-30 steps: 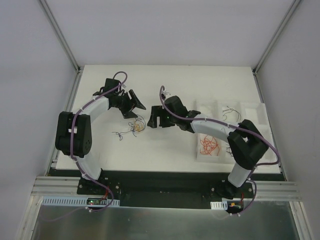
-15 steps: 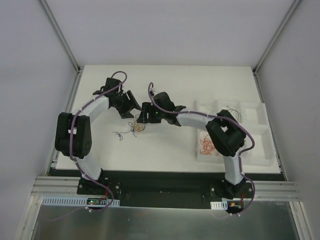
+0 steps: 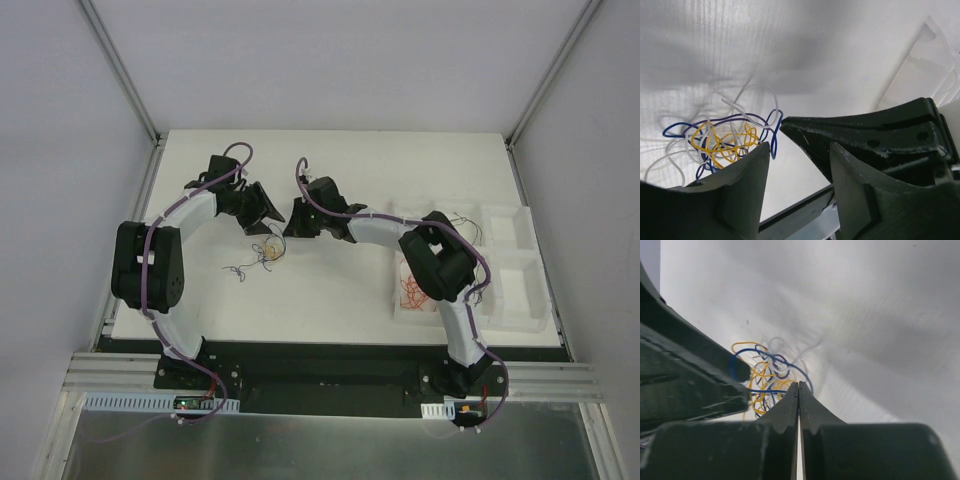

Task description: Untangle the cables

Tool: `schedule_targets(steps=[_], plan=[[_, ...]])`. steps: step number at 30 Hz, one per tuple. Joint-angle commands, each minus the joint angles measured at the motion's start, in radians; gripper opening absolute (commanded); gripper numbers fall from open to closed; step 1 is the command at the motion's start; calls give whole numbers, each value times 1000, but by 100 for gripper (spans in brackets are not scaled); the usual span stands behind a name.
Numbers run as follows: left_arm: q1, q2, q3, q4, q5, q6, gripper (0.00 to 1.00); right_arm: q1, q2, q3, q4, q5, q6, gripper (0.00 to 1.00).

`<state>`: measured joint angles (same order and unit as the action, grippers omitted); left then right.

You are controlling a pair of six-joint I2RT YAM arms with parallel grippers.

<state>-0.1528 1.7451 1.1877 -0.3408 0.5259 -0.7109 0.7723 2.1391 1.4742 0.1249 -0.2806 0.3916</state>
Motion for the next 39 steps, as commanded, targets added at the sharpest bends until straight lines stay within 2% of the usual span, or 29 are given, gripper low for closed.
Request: schedule_targets(steps=[1, 4, 7, 8, 10, 11, 15, 18, 26, 31, 35, 39], plan=[[38, -22, 30, -17, 46, 21, 57, -19, -93, -46, 50, -9, -26, 1], [41, -13, 35, -9, 69, 31, 71, -19, -154, -119, 103, -15, -19, 0], [39, 17, 27, 19, 141, 8, 77, -18, -200, -164, 131, -20, -20, 1], [39, 22, 24, 28, 157, 2, 78, -19, -206, -173, 139, -25, -22, 6], [42, 21, 16, 36, 154, -4, 80, -19, -193, -155, 143, -44, -25, 31], [45, 10, 13, 36, 140, -4, 81, -18, -177, -144, 144, -55, -25, 40], [67, -33, -8, 37, 89, -8, 84, 2, -116, -66, 141, -58, -37, 55], [101, -42, -34, 40, 92, -50, 83, 16, -59, 26, 99, -48, -65, 63], [185, -42, -91, 108, 163, -131, 84, 50, 42, 169, 21, -32, -86, 63], [199, -36, -96, 126, 186, -140, 84, 68, 70, 189, 1, -23, -91, 58], [197, -13, -89, 149, 233, -139, 84, 76, 61, 187, -18, -11, -103, 50], [196, -1, -100, 163, 244, -151, 84, 90, 15, 134, -30, 30, -131, 59]])
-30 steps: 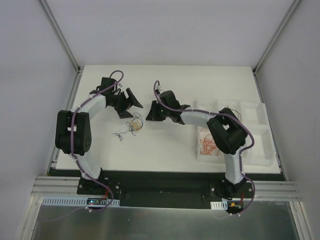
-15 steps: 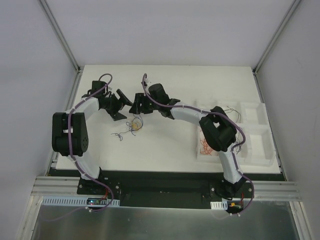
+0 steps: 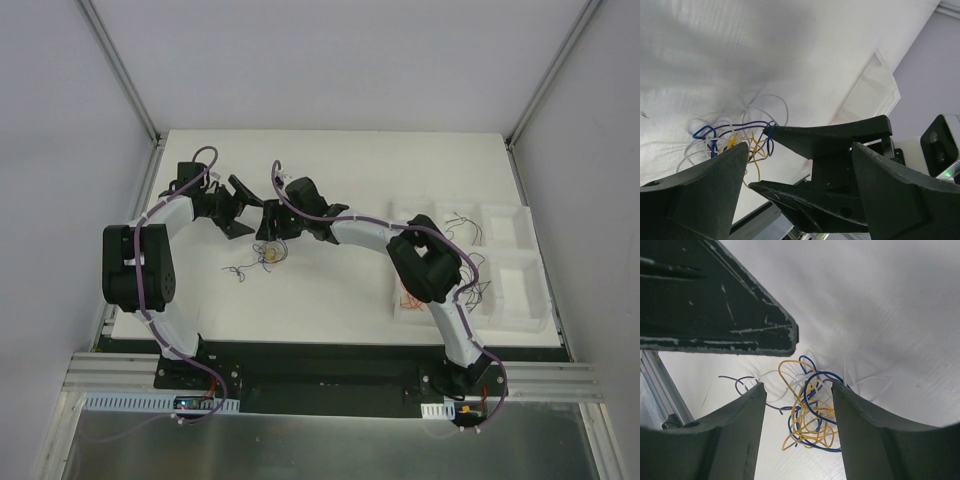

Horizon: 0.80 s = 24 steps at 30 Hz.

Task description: Untangle the cables

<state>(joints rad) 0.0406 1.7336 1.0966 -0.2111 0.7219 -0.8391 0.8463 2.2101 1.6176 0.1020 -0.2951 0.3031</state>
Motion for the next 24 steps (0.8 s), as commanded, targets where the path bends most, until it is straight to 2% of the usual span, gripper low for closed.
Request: schedule_targets(steps=[1, 6, 9, 12, 16, 18, 21, 24], plan=[[4, 9, -9, 38, 48, -25, 83, 19, -70, -22, -11, 56, -48, 60], [-5, 9, -15, 56, 62, -34, 83, 33, -99, -62, -31, 116, -85, 58], [-24, 15, -20, 64, 67, -38, 83, 34, -105, -50, -48, 142, -91, 41], [-38, 30, -23, 72, 74, -40, 83, 33, -131, -56, -47, 146, -88, 37], [-80, 66, -20, 82, 102, -52, 83, 33, -159, -77, -32, 131, -72, 19], [-80, 69, -20, 84, 99, -48, 83, 31, -176, -105, -16, 125, -59, 19], [-85, 72, -24, 85, 94, -51, 83, 31, -205, -133, 5, 122, -48, 37], [-91, 93, -24, 91, 102, -57, 83, 28, -207, -136, 11, 106, -41, 41]])
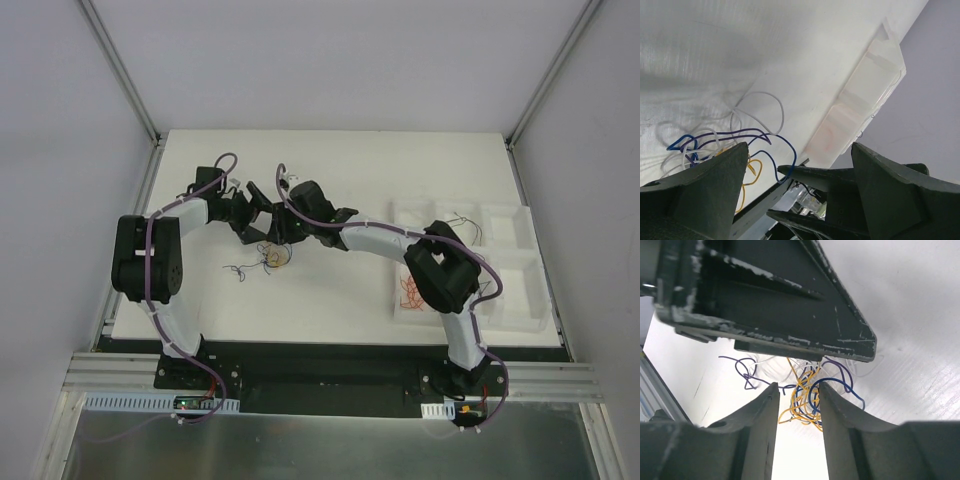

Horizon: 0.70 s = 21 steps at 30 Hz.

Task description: Untangle the cables

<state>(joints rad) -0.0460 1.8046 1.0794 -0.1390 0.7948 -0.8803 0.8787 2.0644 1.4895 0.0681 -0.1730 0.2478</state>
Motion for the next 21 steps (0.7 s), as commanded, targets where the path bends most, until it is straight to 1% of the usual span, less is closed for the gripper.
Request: schedule_targets(steps=[1, 2, 5, 10, 11, 16, 17, 21], plan=[[-5, 27, -7, 19, 32, -19, 83, -9, -56, -9, 56, -26, 24, 42], [-6, 32, -7, 22, 35, -19, 83, -12, -50, -9, 68, -42, 37, 45], [-6, 33, -10, 27, 34, -20, 83, -23, -26, -6, 125, -94, 93, 47], [-3, 45, -12, 30, 43, -25, 84, -29, 6, -6, 191, -143, 149, 50], [-3, 51, -7, 35, 53, -26, 84, -33, 13, -12, 225, -178, 157, 51], [-3, 70, -3, 44, 80, -22, 84, -40, 17, -46, 334, -259, 159, 50], [-5, 73, 4, 44, 84, -19, 84, -40, 5, -69, 364, -275, 153, 48], [-12, 94, 5, 44, 67, -9, 84, -43, -97, -205, 542, -347, 102, 46]])
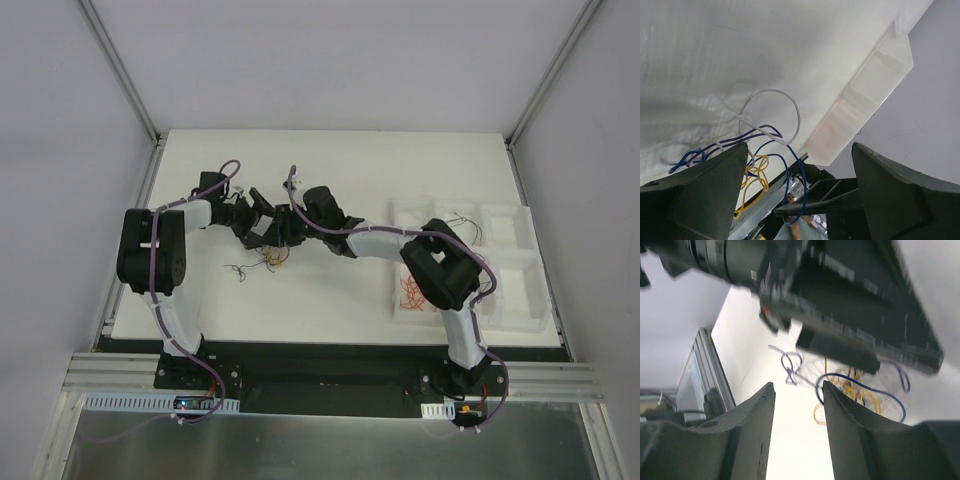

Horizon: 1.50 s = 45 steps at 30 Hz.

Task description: Untangle the cables

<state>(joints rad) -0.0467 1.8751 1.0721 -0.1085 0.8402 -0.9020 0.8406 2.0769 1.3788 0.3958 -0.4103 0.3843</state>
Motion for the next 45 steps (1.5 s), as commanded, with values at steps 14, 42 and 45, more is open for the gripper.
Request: schedule_targets(steps=[14, 42, 45], plan=[[-24, 125, 32, -16, -52, 45, 84, -54, -467, -104, 443, -170, 264, 45], [-24, 91, 43, -23, -35, 45, 85, 5, -289, -166, -229, 323, -328, 59], [-24, 94, 46, -23, -30, 41, 85, 20, -197, -126, -222, 353, -308, 58]])
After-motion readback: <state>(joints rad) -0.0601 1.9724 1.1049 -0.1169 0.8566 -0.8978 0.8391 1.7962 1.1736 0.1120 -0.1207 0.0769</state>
